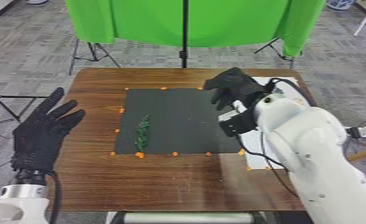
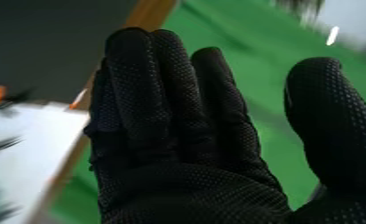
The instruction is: Arrange flowers
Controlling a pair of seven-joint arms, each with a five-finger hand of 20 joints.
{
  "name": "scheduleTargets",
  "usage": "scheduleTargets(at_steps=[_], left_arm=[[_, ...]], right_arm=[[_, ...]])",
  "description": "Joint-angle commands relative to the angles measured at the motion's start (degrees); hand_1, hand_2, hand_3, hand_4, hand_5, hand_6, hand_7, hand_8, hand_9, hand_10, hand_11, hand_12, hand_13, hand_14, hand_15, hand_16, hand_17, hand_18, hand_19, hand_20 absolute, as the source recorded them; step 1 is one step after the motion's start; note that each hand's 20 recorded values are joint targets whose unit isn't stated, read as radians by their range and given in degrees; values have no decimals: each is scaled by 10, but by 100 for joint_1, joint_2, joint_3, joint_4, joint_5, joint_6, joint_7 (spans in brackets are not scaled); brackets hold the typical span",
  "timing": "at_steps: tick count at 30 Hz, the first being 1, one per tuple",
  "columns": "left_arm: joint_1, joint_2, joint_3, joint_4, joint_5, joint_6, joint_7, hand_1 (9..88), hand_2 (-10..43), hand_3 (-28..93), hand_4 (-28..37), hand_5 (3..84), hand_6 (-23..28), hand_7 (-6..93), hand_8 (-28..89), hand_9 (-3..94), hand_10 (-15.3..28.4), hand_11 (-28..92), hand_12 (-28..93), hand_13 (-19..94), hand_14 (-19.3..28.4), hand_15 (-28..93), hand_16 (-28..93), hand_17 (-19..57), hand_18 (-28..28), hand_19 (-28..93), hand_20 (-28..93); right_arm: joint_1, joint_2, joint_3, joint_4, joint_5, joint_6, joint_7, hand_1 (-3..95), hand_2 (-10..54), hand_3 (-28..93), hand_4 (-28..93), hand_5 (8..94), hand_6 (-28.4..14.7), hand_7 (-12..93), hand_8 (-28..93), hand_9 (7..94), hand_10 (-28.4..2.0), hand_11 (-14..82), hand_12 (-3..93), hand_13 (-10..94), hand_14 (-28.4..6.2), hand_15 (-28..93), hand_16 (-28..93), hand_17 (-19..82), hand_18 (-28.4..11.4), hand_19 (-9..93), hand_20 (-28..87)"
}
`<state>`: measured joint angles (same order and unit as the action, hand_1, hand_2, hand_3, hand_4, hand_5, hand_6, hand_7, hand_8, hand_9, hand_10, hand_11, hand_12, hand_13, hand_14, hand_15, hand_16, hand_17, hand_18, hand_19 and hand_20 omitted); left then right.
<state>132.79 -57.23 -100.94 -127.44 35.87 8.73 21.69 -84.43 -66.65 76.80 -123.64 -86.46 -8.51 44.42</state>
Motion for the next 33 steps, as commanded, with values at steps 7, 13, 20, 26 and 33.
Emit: scheduleTargets(at_steps=[7,13,20,26,33], left_arm=[[184,-123,56,-11,7,43,-2,215,57,791,-282,346,60,123,-100,337,183,207,115,267,274,497,-65,-66,284,531,170],[147,-208,73,-12,74,-23,-102,217,57,790,-281,344,60,124,-100,337,183,207,115,267,275,498,-66,-66,284,531,171],[204,-203,43,-50,59,17,-95,218,56,791,-278,342,62,125,-100,337,185,207,116,267,275,499,-66,-66,284,530,174],[109,-228,63,-33,91,-48,-168,219,56,791,-277,343,62,125,-100,337,185,208,116,267,275,499,-67,-65,284,530,175],[126,-247,18,-35,80,-25,-187,221,54,793,-274,342,63,127,-100,336,185,210,117,267,274,499,-67,-65,284,530,177]], right_arm=[[-2328,1858,1662,-594,-1330,992,822,292,14,762,-249,568,-64,173,-132,630,-217,312,142,596,-185,639,82,233,-265,804,211],[-2826,2124,1969,-682,-2069,906,1467,304,-5,764,-246,571,-68,171,-130,637,-216,318,145,610,-181,663,86,248,-271,821,217],[-3048,2286,1635,-612,-2977,117,1632,330,-29,764,-242,584,-67,167,-125,645,-217,353,158,625,-174,702,94,261,-278,846,219],[-3114,2382,1383,-415,-3186,-338,1807,344,-48,761,-242,605,-64,175,-126,650,-213,396,165,629,-171,716,96,262,-279,854,223],[-3169,2520,1245,-184,-3306,-621,1970,359,-64,765,-243,616,-64,176,-124,649,-211,406,164,631,-169,716,97,262,-281,855,226]])
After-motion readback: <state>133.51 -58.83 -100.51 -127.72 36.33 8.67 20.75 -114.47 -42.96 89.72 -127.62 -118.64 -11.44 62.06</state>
